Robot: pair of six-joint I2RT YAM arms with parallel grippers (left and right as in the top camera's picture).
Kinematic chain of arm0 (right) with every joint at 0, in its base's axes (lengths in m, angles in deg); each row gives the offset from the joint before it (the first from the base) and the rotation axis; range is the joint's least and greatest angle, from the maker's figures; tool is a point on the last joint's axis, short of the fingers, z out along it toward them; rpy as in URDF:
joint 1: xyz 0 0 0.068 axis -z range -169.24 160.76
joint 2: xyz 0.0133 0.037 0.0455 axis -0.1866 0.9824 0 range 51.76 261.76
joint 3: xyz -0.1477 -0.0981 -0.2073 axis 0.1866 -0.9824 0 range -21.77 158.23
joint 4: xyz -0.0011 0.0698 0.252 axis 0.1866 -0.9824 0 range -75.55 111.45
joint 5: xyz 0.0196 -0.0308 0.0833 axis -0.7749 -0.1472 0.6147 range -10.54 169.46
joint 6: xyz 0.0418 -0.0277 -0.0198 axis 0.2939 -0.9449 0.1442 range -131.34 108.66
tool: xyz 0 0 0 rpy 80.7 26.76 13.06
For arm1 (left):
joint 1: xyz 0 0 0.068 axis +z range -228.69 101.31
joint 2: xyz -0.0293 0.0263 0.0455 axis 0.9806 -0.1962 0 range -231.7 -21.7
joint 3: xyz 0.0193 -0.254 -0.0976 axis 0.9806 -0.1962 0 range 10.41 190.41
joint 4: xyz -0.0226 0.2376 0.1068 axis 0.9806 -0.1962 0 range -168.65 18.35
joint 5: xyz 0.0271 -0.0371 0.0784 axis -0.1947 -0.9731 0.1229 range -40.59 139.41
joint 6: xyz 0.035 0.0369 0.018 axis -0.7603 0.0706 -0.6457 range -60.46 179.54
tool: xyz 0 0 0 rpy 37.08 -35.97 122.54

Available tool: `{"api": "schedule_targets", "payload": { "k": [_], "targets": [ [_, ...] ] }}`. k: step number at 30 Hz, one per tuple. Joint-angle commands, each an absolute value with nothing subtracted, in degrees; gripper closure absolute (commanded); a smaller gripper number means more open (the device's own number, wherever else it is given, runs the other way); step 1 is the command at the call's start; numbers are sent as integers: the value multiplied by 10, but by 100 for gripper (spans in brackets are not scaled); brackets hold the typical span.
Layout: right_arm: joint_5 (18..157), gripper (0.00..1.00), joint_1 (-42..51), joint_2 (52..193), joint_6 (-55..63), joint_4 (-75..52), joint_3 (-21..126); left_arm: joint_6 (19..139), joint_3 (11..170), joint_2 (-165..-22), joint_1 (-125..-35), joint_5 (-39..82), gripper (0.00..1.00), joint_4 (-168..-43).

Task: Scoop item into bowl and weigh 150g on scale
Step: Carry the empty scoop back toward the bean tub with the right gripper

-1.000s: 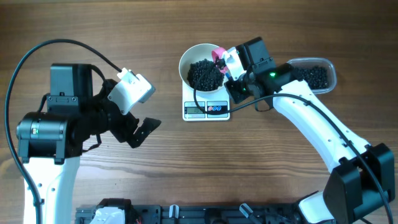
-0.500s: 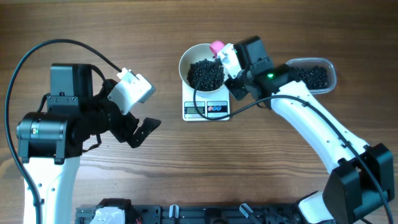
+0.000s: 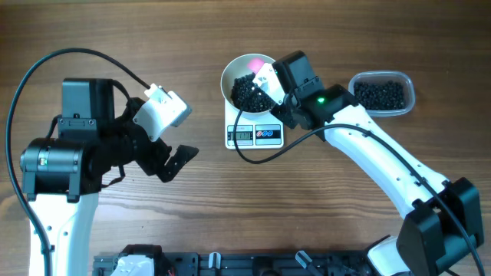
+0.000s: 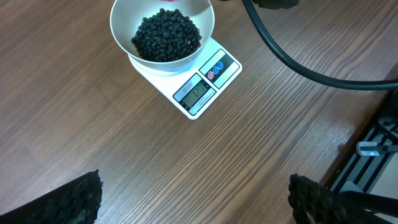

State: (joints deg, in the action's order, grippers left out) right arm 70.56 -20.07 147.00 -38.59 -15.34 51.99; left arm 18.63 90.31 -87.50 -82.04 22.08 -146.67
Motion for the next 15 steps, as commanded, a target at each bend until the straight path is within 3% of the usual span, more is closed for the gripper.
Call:
{"api": "schedule_targets", "payload": {
  "k": [1,9,15],
  "targets": [
    [658,95,-204,1456,-331,-155,534,180,914,-877,-817,216,0,-1467],
    [646,96,-174,1405,-132,-163,534,180,914,-877,-817,216,0,-1467],
    [716,96,-115,1352,-29,-217,534,180,914,-877,-817,216,0,-1467]
  ]
}}
